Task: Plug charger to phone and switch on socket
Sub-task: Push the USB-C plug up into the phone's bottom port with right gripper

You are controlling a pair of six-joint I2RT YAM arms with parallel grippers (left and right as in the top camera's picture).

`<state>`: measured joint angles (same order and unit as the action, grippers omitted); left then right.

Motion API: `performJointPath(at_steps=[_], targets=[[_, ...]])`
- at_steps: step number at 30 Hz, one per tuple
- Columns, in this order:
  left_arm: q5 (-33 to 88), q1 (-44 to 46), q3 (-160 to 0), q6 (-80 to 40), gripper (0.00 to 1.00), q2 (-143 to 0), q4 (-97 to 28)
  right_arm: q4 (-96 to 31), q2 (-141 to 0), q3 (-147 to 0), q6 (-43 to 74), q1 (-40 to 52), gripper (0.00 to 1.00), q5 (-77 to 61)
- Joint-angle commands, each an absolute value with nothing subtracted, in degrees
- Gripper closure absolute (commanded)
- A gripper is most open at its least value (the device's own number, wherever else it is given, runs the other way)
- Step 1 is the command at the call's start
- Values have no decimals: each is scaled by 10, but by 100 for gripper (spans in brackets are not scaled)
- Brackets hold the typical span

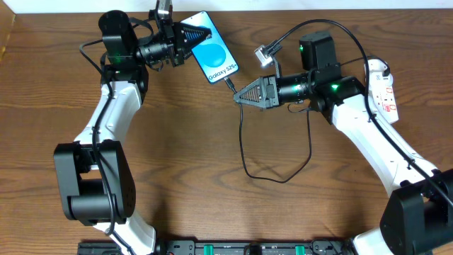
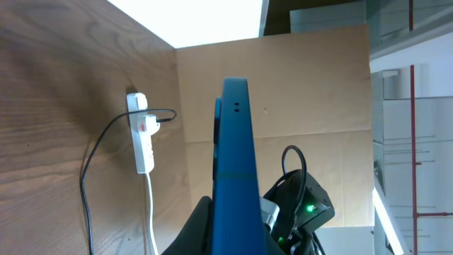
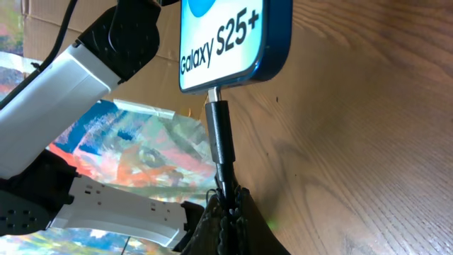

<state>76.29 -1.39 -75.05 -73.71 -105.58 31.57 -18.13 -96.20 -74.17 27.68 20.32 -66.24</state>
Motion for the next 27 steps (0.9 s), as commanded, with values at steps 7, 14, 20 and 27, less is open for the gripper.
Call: performJointPath(at_steps=[7,14,20,27], targets=[[777,3,-762,-742,93,-1045,322,-156,-966,-740,300,211,99,-651],[778,11,-762,-742,93,-1045,322,-149,-966,-740,302,211,99,-644],[798,18,-762,-742,93,-1045,322,-132,-966,-740,313,210,99,-633],[825,27,-762,-740,93,-1045,322,-130,-966,-740,313,210,99,-633]])
